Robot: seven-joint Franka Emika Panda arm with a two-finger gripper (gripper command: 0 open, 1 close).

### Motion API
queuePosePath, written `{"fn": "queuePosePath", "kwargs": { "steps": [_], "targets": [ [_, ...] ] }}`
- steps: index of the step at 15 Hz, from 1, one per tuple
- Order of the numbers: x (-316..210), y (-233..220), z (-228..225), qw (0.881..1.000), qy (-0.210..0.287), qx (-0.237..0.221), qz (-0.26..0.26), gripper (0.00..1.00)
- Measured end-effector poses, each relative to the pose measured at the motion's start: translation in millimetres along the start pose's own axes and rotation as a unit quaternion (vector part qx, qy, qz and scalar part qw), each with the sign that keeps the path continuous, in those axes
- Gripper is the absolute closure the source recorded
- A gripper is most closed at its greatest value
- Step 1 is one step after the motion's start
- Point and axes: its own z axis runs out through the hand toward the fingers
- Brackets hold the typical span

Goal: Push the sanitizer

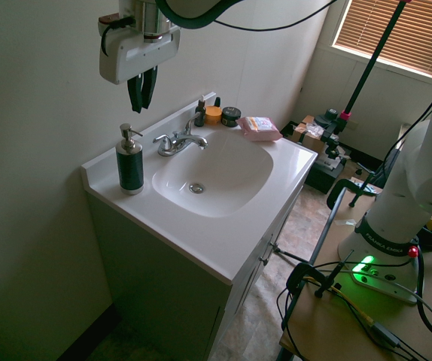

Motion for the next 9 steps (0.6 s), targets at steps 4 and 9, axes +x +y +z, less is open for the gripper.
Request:
{"fn": "queuePosePath", "kwargs": {
  "steps": [4, 9],
  "targets": [
    [2.8, -21.0, 22.5, 1.000, 0.001, -0.016, -0.005, 1.00],
    [8.4, -36.1, 31.5, 1.000, 0.003, -0.028, -0.001, 1.00]
  ]
}}
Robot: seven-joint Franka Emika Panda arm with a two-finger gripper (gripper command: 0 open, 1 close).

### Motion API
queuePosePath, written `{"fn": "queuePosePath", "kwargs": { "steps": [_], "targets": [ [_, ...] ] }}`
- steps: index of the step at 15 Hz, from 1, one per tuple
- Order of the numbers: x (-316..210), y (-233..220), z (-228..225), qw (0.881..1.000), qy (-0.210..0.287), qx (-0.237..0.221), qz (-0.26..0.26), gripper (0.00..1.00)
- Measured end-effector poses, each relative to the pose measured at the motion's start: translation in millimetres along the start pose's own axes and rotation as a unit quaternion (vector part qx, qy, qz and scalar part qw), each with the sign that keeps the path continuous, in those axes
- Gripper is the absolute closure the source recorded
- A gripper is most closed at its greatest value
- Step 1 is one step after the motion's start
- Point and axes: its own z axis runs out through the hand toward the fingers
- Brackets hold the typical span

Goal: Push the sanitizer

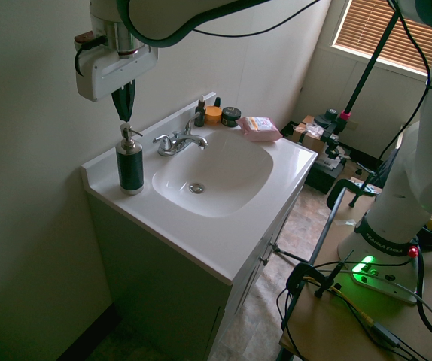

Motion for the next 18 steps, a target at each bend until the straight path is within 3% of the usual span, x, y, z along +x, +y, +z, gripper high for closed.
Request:
{"fn": "queuePosePath", "kwargs": {
  "steps": [18],
  "targets": [
    [-5.7, -1.8, 15.9, 1.000, -0.001, -0.012, -0.006, 1.00]
  ]
}}
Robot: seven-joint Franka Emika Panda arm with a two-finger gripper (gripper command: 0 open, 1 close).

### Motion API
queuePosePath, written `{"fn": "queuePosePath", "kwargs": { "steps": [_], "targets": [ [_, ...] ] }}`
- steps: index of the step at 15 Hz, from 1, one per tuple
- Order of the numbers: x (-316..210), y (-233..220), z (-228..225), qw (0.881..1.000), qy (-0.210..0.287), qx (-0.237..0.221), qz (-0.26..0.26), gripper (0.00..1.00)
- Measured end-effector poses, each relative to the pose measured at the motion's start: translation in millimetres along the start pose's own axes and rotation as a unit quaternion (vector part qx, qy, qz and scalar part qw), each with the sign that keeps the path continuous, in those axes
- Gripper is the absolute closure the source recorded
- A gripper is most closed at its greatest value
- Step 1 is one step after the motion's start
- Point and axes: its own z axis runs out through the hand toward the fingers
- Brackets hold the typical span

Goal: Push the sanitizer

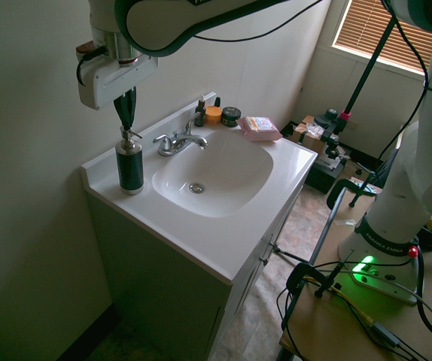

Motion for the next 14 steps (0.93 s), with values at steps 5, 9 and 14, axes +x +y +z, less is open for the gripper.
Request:
{"fn": "queuePosePath", "kwargs": {
  "steps": [5, 9, 14],
  "targets": [
    [-2.6, 2.6, 10.5, 1.000, 0.000, 0.001, 0.000, 1.00],
    [-0.8, 7.0, 2.9, 1.000, -0.001, 0.016, 0.008, 1.00],
    [36.7, 70.1, -50.6, 0.998, -0.012, 0.056, 0.042, 0.00]
  ]
}}
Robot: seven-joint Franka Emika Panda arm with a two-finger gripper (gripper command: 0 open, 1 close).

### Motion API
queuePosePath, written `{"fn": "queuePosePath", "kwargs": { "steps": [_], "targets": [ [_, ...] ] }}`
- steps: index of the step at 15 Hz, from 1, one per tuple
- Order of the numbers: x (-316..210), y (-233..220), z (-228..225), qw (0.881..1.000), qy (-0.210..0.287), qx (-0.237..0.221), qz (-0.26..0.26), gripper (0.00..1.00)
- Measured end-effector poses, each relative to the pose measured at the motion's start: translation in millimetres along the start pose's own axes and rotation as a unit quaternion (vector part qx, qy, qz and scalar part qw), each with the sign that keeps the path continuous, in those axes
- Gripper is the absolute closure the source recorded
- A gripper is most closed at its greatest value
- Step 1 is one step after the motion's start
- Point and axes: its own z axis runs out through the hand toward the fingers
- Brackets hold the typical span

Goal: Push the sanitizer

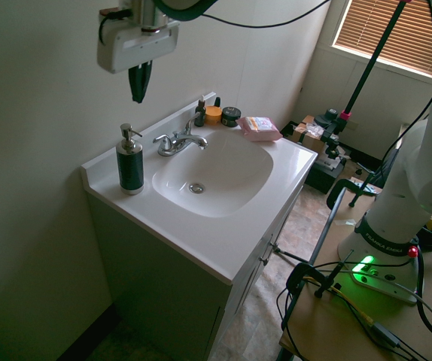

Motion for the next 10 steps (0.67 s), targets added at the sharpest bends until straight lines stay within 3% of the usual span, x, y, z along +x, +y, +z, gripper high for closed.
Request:
{"fn": "queuePosePath", "kwargs": {
  "steps": [5, 10],
  "targets": [
    [18.2, 113.7, 3.0, 1.000, -0.012, -0.021, 0.019, 0.00],
    [-7.1, 199.2, 18.3, 0.999, -0.019, -0.026, 0.027, 0.00]
  ]
}}
